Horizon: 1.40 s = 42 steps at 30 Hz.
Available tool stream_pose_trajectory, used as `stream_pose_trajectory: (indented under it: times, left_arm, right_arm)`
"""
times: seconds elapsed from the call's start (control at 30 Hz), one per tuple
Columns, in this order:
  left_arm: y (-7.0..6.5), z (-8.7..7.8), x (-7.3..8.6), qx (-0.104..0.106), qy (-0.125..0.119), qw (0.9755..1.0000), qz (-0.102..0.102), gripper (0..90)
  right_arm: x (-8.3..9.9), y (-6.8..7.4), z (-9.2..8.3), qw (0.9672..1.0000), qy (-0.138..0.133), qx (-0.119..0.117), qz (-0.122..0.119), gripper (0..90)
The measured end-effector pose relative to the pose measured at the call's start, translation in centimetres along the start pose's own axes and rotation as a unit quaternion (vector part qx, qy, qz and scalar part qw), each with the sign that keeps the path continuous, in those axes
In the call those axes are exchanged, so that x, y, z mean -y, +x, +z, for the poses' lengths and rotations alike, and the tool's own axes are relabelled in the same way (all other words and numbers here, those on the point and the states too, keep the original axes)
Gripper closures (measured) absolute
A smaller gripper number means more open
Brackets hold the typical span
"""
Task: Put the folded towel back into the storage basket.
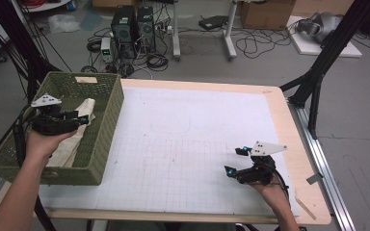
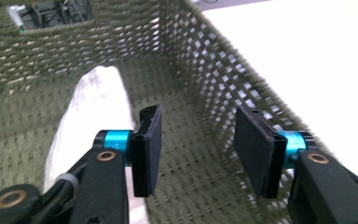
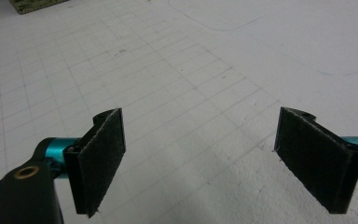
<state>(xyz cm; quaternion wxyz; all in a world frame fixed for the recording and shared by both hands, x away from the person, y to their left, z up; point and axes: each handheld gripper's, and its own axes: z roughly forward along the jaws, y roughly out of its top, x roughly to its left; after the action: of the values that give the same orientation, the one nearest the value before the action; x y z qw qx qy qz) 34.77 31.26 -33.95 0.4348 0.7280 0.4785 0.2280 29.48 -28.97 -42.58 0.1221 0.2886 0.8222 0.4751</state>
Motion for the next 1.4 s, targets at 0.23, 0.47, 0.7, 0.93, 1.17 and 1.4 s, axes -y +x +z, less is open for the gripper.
stream_pose_trajectory:
  times: [0.23, 0.47, 0.7, 0.93, 1.17, 1.4]
  left_arm:
    - [-1.1, -1.2, -0.5, 0.021, -0.026, 0.9994, 0.006, 45.6]
    - [-2.8, -1.9, -0.8, 0.039, -0.047, 0.9980, 0.019, 40.9]
    - [-4.5, -2.1, -0.9, 0.058, -0.065, 0.9957, 0.030, 39.4]
    - [-5.8, -1.9, -0.8, 0.071, -0.078, 0.9934, 0.046, 39.0]
    - [-6.4, -2.1, -0.7, 0.086, -0.089, 0.9909, 0.054, 37.8]
    - [-7.2, -2.5, -0.8, 0.095, -0.097, 0.9888, 0.061, 37.6]
  right_arm:
    - [-0.1, 0.1, -0.1, 1.0000, -0.002, 0.000, 0.001, 14.7]
    - [-0.1, 0.2, -0.2, 1.0000, -0.005, 0.004, -0.002, 13.8]
    - [-0.2, 0.2, -0.2, 1.0000, -0.006, 0.004, -0.001, 13.1]
    - [-0.2, 0.2, -0.4, 1.0000, -0.009, 0.003, 0.003, 12.9]
    - [-0.2, 0.2, -0.3, 1.0000, -0.010, 0.002, 0.001, 12.7]
    - [-0.3, 0.2, -0.3, 0.9999, -0.011, 0.002, 0.000, 12.7]
